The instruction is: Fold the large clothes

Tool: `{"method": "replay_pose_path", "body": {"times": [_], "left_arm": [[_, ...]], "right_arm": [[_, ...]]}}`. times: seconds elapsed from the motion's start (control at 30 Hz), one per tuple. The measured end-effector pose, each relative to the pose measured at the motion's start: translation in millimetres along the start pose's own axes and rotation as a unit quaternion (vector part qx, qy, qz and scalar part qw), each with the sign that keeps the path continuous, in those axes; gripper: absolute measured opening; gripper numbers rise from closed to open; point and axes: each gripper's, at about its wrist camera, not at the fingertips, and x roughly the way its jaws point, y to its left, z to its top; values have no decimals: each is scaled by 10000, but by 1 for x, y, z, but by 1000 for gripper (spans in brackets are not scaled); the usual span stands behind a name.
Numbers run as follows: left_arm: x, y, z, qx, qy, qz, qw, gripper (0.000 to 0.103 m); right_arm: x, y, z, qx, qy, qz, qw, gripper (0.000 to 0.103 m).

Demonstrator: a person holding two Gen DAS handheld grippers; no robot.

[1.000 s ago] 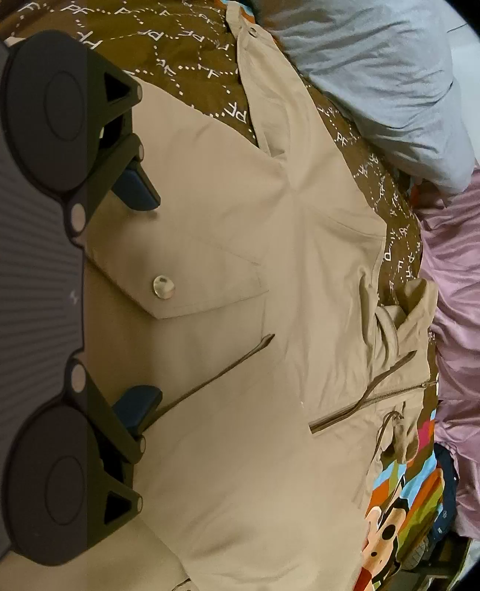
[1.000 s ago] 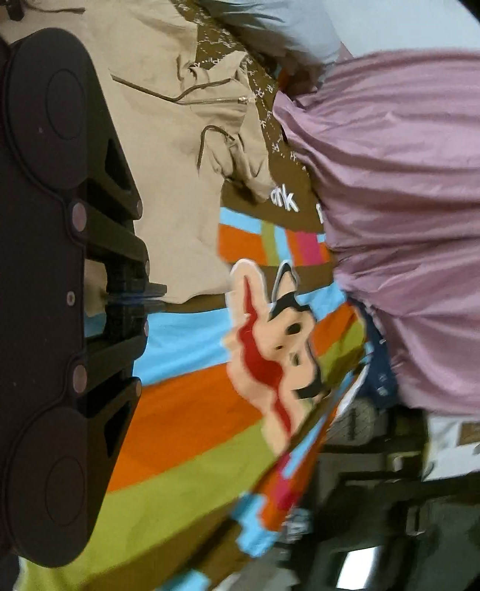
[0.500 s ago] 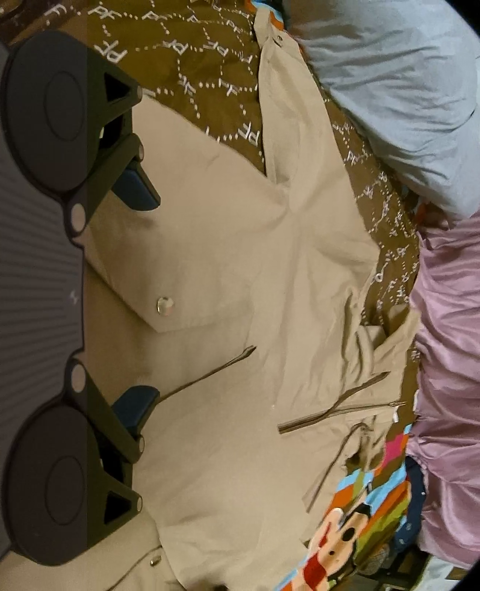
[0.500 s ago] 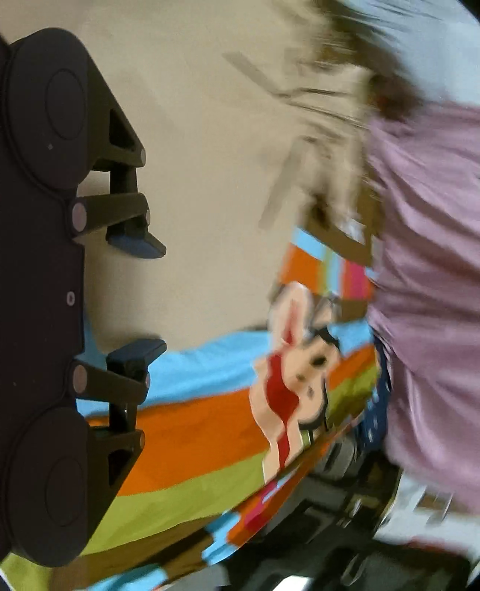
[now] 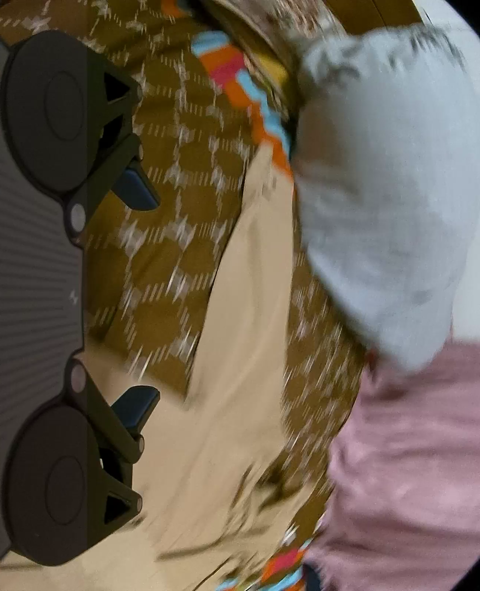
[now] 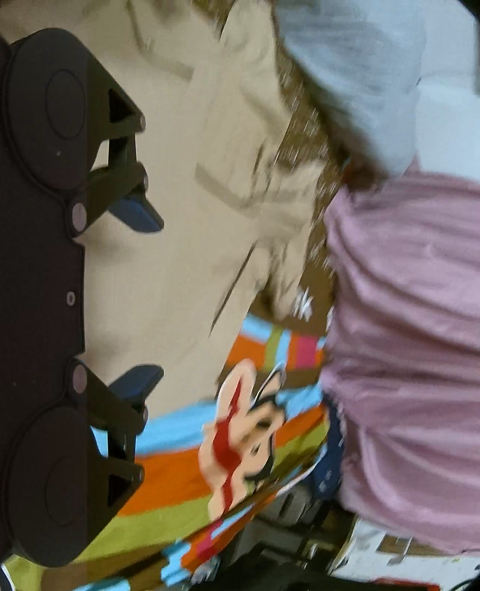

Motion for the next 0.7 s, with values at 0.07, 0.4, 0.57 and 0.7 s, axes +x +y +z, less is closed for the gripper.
{"method": "replay_pose_path", "body": {"times": [0.07,0.4,0.57,0.7], "left_arm": [[12,34,10,-215,-52,141,9997,103],[123,168,62,-1304,-10,-16,9915,102],[178,207,83,-1943,-105,-121,9808,96],[220,221,95,-2229,-50,-5,9748,95]], "right_arm": [[-16,26,0,56,-133,195,9997,95],[-30,160,-40,288,-383,512,9975,102],[-19,196,-59,206,-336,351,9986,102],[-14,205,-66,-22,-336,231,9992,102]]}}
